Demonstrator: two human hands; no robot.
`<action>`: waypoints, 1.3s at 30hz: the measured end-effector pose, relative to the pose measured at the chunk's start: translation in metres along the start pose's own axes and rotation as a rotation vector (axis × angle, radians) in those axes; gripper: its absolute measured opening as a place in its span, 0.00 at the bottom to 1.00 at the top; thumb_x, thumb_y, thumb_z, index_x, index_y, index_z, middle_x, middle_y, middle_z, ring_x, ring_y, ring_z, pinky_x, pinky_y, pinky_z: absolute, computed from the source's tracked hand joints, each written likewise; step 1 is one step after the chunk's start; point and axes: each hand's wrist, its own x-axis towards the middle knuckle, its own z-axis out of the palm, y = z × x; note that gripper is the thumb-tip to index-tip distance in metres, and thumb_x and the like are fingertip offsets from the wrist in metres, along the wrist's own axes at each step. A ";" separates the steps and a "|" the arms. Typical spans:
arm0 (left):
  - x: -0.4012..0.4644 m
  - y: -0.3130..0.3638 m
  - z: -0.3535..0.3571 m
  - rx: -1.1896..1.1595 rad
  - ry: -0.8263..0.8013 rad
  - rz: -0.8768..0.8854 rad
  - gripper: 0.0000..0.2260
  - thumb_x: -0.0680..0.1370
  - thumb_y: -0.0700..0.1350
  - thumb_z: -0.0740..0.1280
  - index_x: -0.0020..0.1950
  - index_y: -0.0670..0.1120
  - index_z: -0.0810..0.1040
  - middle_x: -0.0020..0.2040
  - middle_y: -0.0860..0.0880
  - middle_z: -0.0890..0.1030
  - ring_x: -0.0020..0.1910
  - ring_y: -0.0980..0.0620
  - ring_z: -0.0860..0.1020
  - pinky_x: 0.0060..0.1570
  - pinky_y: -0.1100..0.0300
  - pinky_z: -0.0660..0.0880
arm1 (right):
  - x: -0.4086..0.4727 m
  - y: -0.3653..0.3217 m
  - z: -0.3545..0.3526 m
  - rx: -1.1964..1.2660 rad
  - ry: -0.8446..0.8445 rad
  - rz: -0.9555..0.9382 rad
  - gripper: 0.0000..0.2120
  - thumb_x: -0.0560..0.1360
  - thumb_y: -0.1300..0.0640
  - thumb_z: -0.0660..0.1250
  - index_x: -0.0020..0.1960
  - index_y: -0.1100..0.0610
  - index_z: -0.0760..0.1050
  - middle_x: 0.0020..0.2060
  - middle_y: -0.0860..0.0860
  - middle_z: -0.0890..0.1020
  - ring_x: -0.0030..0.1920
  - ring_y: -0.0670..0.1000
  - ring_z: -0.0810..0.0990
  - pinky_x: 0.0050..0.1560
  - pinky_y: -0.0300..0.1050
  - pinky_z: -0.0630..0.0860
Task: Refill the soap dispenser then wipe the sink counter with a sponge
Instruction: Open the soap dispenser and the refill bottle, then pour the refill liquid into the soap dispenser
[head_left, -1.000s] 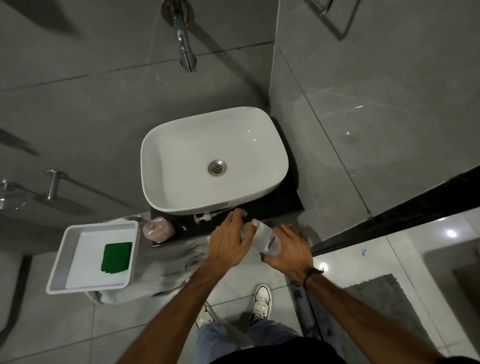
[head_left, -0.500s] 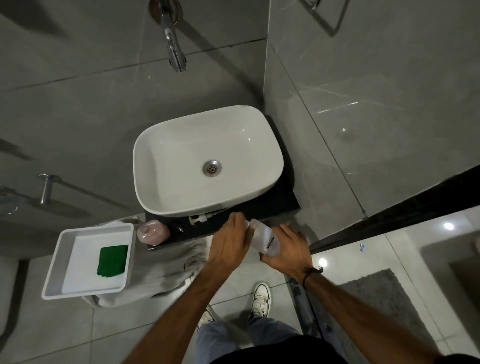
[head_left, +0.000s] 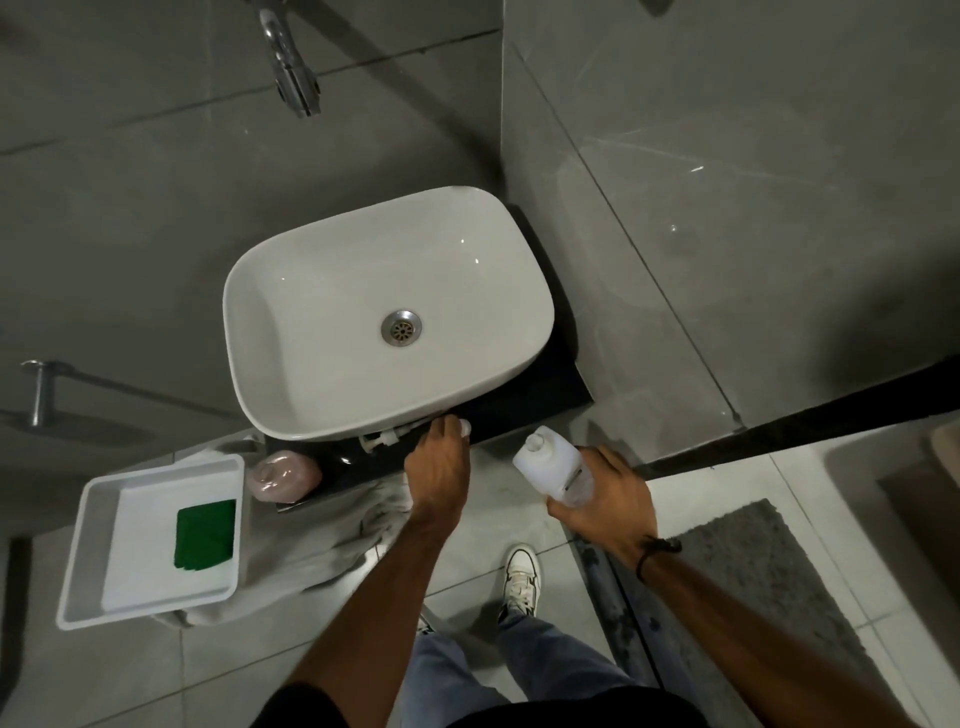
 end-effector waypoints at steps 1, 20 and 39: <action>0.000 -0.001 0.002 0.004 -0.008 -0.004 0.03 0.79 0.41 0.70 0.50 0.45 0.78 0.48 0.44 0.84 0.40 0.38 0.85 0.31 0.51 0.75 | -0.001 -0.001 -0.001 -0.007 0.014 -0.005 0.29 0.58 0.33 0.71 0.54 0.46 0.73 0.45 0.44 0.78 0.44 0.45 0.78 0.41 0.35 0.75; -0.080 -0.165 -0.015 -0.846 0.085 -0.905 0.19 0.73 0.41 0.78 0.59 0.37 0.75 0.56 0.34 0.81 0.55 0.34 0.82 0.56 0.44 0.80 | 0.002 -0.092 0.018 0.067 -0.062 -0.111 0.26 0.57 0.36 0.77 0.47 0.46 0.71 0.42 0.43 0.74 0.41 0.46 0.74 0.38 0.35 0.67; -0.070 -0.242 -0.070 -0.873 0.137 -0.229 0.28 0.70 0.55 0.75 0.65 0.42 0.78 0.59 0.42 0.79 0.56 0.44 0.79 0.54 0.47 0.79 | -0.005 -0.251 0.030 0.050 0.034 -0.381 0.35 0.59 0.41 0.73 0.65 0.49 0.77 0.48 0.46 0.77 0.48 0.51 0.77 0.48 0.50 0.78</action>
